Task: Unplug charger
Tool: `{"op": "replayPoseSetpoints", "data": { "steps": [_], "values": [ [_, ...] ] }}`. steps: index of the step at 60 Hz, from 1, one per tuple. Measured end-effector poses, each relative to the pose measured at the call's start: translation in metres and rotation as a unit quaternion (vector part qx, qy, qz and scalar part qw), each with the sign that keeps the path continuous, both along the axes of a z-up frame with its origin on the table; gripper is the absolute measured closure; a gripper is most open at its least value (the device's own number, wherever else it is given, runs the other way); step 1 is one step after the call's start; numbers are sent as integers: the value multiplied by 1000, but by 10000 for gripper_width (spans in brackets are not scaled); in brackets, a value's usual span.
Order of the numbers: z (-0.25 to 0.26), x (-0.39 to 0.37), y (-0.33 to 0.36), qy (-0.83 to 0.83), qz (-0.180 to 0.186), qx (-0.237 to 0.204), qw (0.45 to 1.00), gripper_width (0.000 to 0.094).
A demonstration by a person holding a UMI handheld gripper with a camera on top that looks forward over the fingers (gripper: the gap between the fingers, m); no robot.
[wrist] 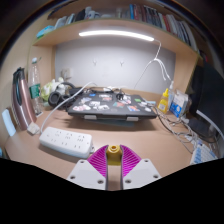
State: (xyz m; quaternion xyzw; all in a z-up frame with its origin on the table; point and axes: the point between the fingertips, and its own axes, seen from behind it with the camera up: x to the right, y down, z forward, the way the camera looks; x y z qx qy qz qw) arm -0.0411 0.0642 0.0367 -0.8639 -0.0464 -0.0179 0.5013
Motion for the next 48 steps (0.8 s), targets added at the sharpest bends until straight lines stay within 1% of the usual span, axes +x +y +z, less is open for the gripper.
{"op": "replayPoseSetpoints", "data": {
  "steps": [9,12,19,35,39,40,41,45,46,48],
  "values": [
    [-41,1,3,7,9,-65,998,709],
    [-39,0,11,9,9,-56,998,702],
    [-42,-2,24,17,0,-64,998,661],
    [-49,-4,45,31,-20,-67,997,626],
    [-49,-5,47,38,-21,-65,997,604],
    [-49,-5,47,40,-19,-65,997,579],
    [-49,-7,46,44,-17,-65,997,493],
    [-44,-18,44,73,-2,-59,996,249],
    [-42,-11,46,67,-13,-53,996,155],
    [-36,-3,47,58,-22,-38,997,85]
  ]
}}
